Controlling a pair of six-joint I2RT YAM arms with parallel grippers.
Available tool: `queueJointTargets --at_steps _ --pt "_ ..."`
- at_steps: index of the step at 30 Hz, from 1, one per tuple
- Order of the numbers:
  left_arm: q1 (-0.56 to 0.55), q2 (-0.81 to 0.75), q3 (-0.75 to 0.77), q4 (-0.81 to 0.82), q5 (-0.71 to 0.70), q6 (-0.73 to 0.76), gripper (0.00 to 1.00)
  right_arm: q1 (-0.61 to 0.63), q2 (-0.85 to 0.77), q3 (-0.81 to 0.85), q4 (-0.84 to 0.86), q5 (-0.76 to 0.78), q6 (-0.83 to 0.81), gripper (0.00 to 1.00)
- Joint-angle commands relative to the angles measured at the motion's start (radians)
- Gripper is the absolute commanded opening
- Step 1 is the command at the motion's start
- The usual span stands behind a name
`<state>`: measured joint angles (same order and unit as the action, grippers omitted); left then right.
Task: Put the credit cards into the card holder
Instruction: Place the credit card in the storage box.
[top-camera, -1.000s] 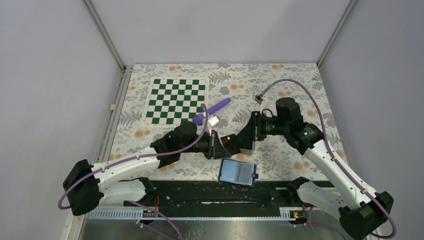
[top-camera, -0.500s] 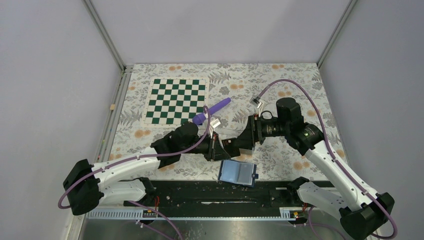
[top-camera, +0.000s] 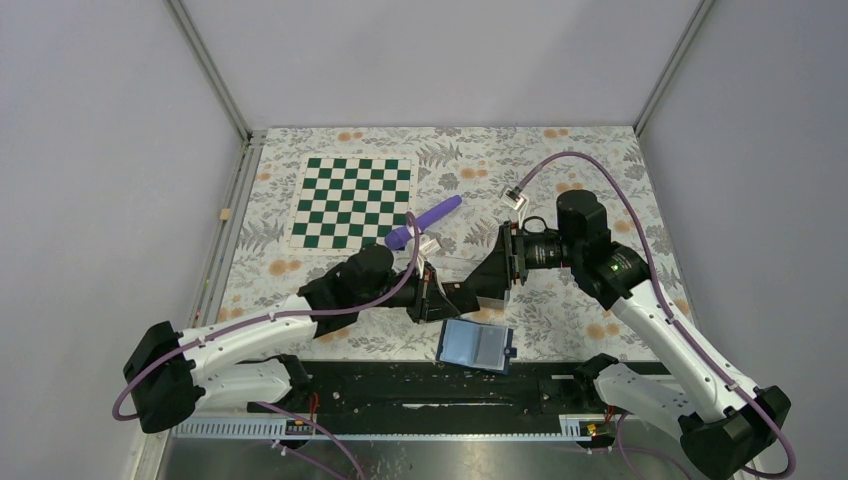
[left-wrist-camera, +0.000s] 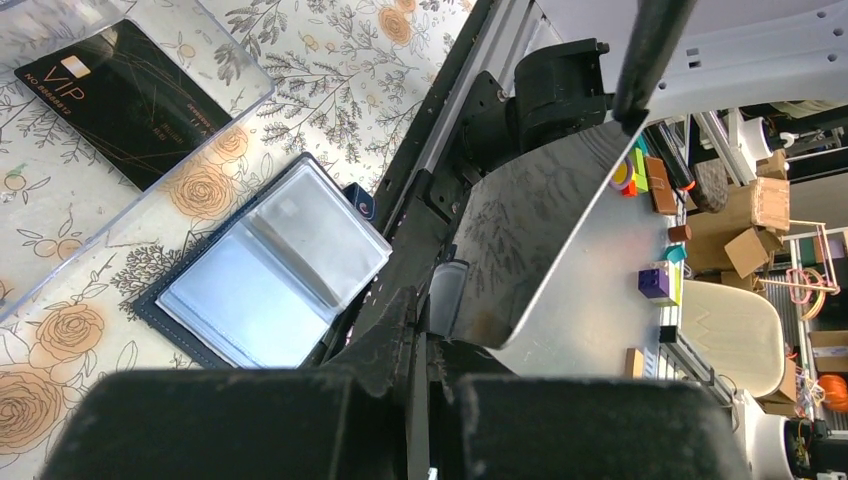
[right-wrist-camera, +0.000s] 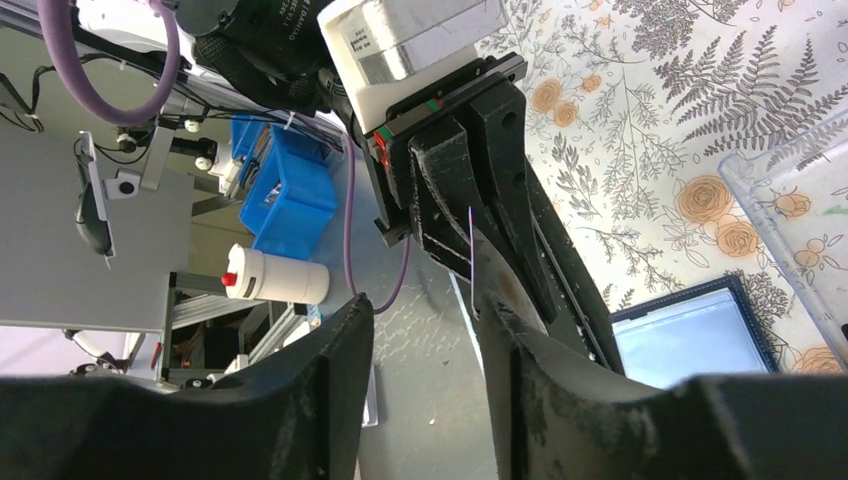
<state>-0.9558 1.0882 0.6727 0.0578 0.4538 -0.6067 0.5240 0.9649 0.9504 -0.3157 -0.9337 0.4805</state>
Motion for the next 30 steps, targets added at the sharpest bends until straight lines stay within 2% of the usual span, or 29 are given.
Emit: queueJointTargets --at_steps 1,8,11,16,18,23,30 --pt "-0.002 -0.017 0.023 0.025 -0.051 0.032 0.00 0.027 -0.008 0.044 0.053 -0.106 0.044 0.44" --pt "-0.011 -0.066 0.004 0.026 -0.080 0.101 0.00 0.027 -0.022 0.050 0.026 -0.073 0.034 0.29" --pt "-0.012 -0.093 -0.006 0.026 -0.089 0.124 0.00 0.026 -0.030 0.057 -0.029 0.004 0.008 0.28" --pt "-0.016 -0.122 -0.015 0.027 -0.084 0.143 0.00 0.026 -0.006 0.094 -0.155 0.196 -0.023 0.35" --pt "-0.016 -0.128 -0.020 0.028 -0.084 0.147 0.00 0.027 0.001 0.102 -0.158 0.231 -0.009 0.42" --pt "-0.029 -0.132 -0.024 0.028 -0.079 0.169 0.00 0.027 0.020 0.120 -0.103 0.191 0.017 0.54" --pt "-0.045 -0.121 -0.012 0.027 -0.077 0.191 0.00 0.027 0.062 0.129 -0.058 0.099 0.040 0.52"
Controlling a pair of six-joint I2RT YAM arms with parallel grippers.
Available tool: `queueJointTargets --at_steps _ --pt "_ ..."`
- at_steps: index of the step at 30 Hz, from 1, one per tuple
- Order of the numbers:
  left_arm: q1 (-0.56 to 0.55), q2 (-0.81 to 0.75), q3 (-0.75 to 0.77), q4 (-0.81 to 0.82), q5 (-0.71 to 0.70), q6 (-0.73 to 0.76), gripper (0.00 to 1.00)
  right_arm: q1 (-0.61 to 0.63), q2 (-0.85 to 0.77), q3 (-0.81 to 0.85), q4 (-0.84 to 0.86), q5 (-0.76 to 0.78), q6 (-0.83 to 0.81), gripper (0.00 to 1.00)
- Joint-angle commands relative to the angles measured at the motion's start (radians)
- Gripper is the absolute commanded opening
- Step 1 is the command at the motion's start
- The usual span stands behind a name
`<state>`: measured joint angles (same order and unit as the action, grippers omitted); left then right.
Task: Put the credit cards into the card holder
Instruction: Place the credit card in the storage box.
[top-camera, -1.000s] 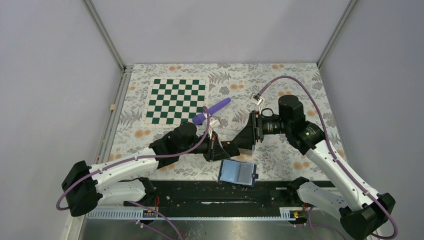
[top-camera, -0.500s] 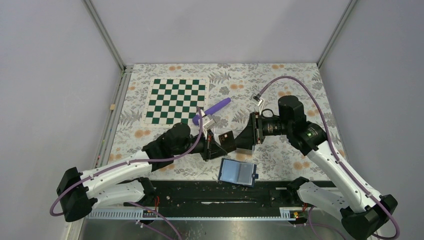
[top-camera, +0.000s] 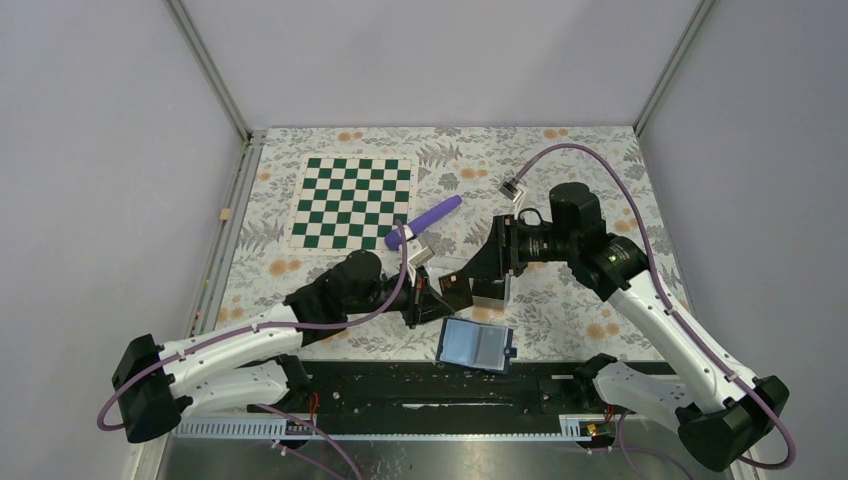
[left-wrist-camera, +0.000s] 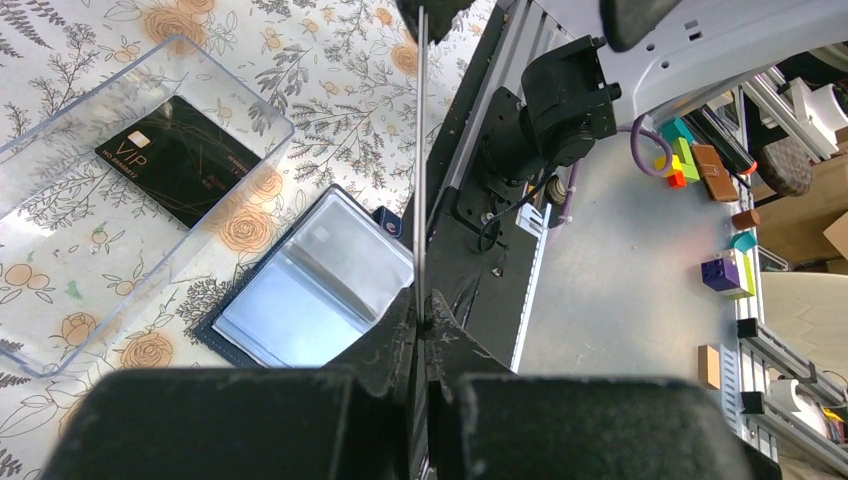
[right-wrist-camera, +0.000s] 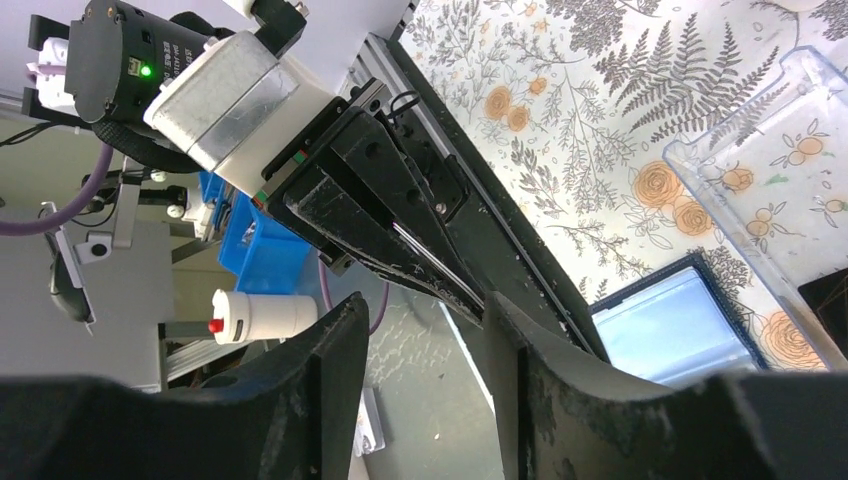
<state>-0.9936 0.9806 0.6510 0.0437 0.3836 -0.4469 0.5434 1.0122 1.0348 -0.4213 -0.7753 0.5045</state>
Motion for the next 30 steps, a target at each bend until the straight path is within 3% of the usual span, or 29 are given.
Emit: queueJointTargets --at_steps 1,12,20,30 --pt "-0.007 -0.013 0.010 0.041 -0.009 0.030 0.00 0.007 0.017 0.044 0.049 -0.065 0.017 0.52" --pt "-0.010 0.005 0.022 0.012 -0.029 0.019 0.00 0.009 0.008 0.021 0.083 -0.104 0.043 0.48" --pt "-0.013 0.014 0.033 -0.019 -0.053 0.039 0.00 0.009 -0.019 0.007 0.083 -0.115 0.022 0.61" --pt "-0.023 0.013 0.046 -0.026 -0.059 0.056 0.00 0.010 0.005 -0.004 0.053 -0.073 0.006 0.64"
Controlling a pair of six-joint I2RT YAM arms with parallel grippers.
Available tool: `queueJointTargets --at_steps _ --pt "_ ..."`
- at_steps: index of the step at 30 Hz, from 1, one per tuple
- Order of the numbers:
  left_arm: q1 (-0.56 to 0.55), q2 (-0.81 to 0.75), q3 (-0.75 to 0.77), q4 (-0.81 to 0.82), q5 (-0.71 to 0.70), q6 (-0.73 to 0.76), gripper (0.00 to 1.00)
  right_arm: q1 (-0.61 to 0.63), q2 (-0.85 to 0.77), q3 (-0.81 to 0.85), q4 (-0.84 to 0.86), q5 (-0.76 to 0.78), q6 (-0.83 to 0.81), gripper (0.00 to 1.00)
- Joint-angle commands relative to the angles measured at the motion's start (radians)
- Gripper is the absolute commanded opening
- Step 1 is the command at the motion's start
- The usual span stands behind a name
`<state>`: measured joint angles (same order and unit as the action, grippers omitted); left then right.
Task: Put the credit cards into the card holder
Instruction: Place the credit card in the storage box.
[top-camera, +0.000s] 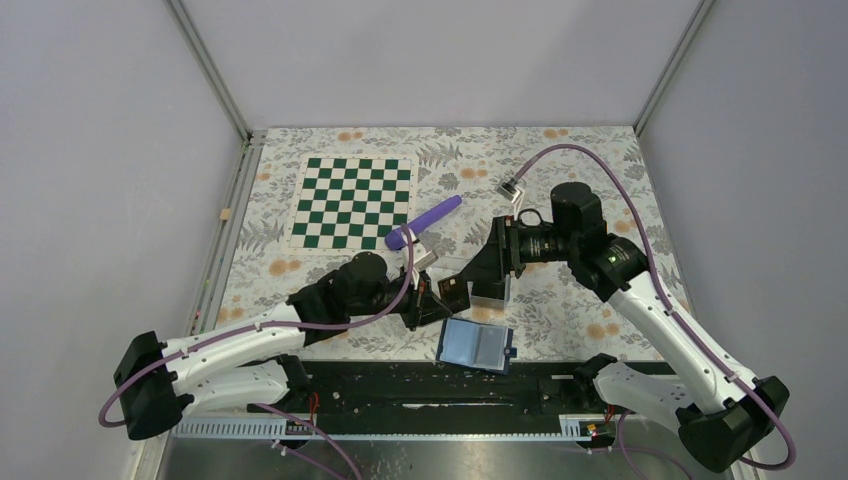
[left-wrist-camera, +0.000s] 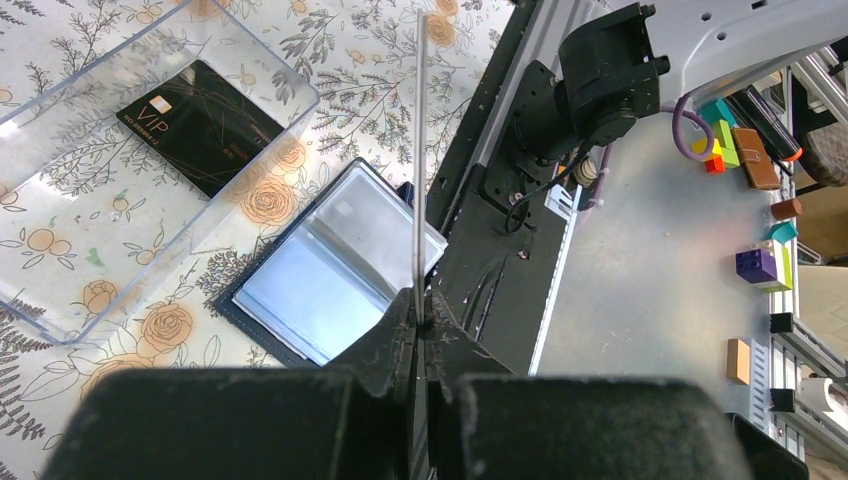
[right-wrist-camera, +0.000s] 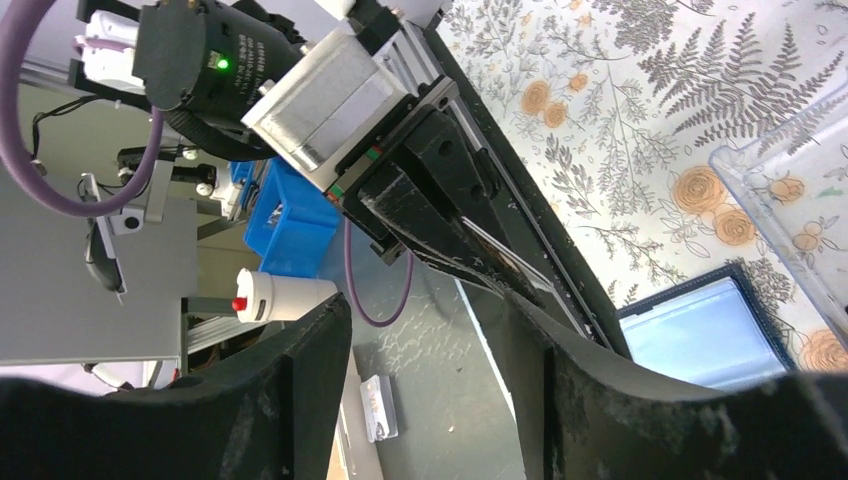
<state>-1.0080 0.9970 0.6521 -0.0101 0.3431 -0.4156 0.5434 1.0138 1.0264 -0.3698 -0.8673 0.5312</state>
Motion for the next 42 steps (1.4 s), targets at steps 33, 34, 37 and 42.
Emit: queueJointTargets --at_steps 33,34,37,42 --pt "-0.017 0.031 0.062 0.014 -0.036 -0.003 0.00 0.030 0.008 -0.034 -0.086 0.092 -0.016 0.30" --pt "-0.017 0.033 0.062 0.012 -0.041 -0.008 0.00 0.030 0.005 -0.035 -0.097 0.104 -0.018 0.29" --pt "-0.017 0.042 0.067 0.012 -0.047 -0.023 0.00 0.030 0.000 -0.040 -0.120 0.123 -0.019 0.29" --pt "-0.017 0.055 0.065 0.015 -0.056 -0.052 0.00 0.030 -0.008 -0.071 -0.093 0.115 0.021 0.31"
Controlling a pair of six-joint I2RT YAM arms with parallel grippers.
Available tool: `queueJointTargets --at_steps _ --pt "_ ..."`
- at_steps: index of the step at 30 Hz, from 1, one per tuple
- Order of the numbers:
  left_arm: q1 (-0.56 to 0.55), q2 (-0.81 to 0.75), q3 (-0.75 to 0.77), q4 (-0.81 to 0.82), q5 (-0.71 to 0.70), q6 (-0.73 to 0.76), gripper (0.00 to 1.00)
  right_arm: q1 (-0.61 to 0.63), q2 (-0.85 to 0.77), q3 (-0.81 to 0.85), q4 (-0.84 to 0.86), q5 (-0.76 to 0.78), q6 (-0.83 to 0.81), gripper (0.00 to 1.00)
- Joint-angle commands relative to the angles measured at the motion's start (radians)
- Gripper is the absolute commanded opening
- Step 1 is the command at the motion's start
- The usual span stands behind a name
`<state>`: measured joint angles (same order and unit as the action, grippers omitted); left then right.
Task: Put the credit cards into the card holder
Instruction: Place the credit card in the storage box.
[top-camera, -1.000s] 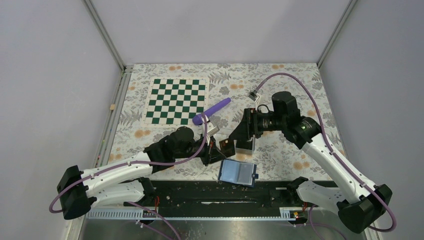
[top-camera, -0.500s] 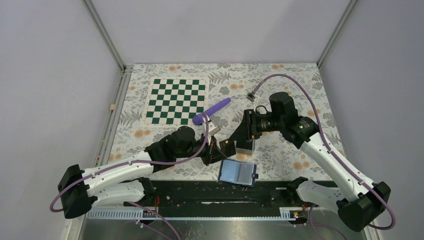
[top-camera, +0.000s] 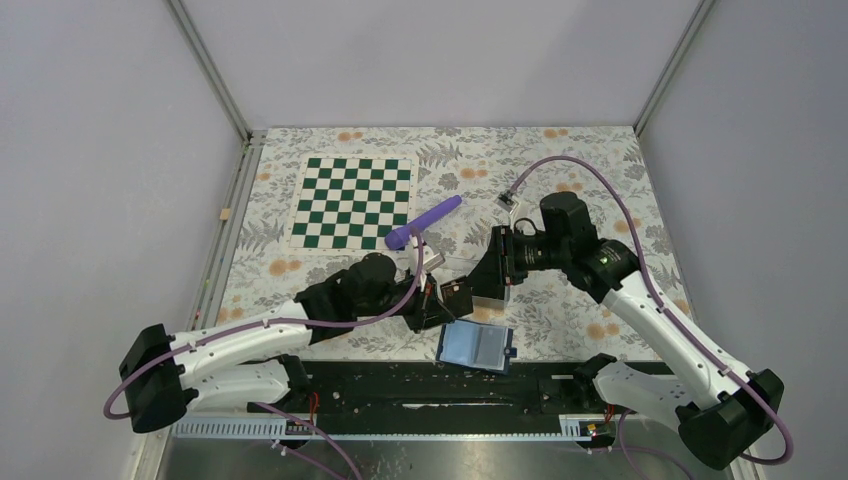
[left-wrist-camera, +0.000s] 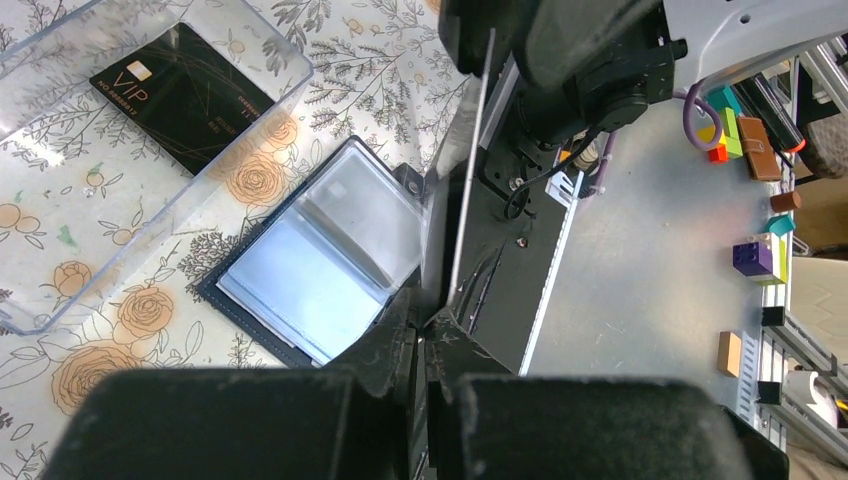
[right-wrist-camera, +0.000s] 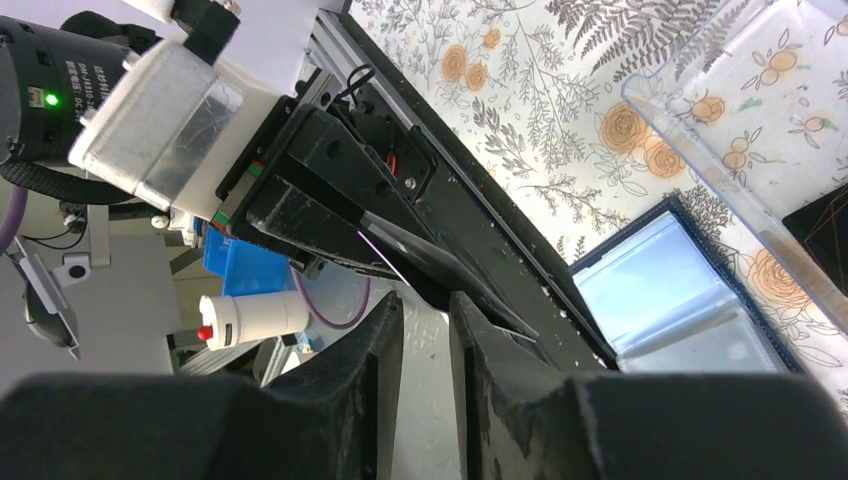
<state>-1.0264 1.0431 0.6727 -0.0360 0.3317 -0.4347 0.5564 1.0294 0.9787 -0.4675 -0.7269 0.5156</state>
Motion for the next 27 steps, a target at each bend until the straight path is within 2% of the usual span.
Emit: queueJointTargets --at_steps 1,8,15,21,27 --pt "0.002 0.009 0.044 0.046 -0.047 -0.036 0.00 0.018 -0.027 -0.030 0.015 -0.026 0.050 0.31" --pt "0.002 0.028 0.040 0.074 -0.059 -0.064 0.00 0.020 -0.037 -0.093 0.099 -0.033 0.144 0.35" --pt "0.002 0.048 0.033 0.106 -0.045 -0.093 0.00 0.032 -0.052 -0.125 0.191 -0.094 0.160 0.35" --pt "0.002 0.059 0.033 0.129 0.001 -0.096 0.00 0.039 -0.047 -0.123 0.218 -0.208 0.074 0.33" --pt "0.002 0.048 0.014 0.194 0.069 -0.107 0.00 0.039 -0.018 -0.089 0.145 -0.293 -0.055 0.35"
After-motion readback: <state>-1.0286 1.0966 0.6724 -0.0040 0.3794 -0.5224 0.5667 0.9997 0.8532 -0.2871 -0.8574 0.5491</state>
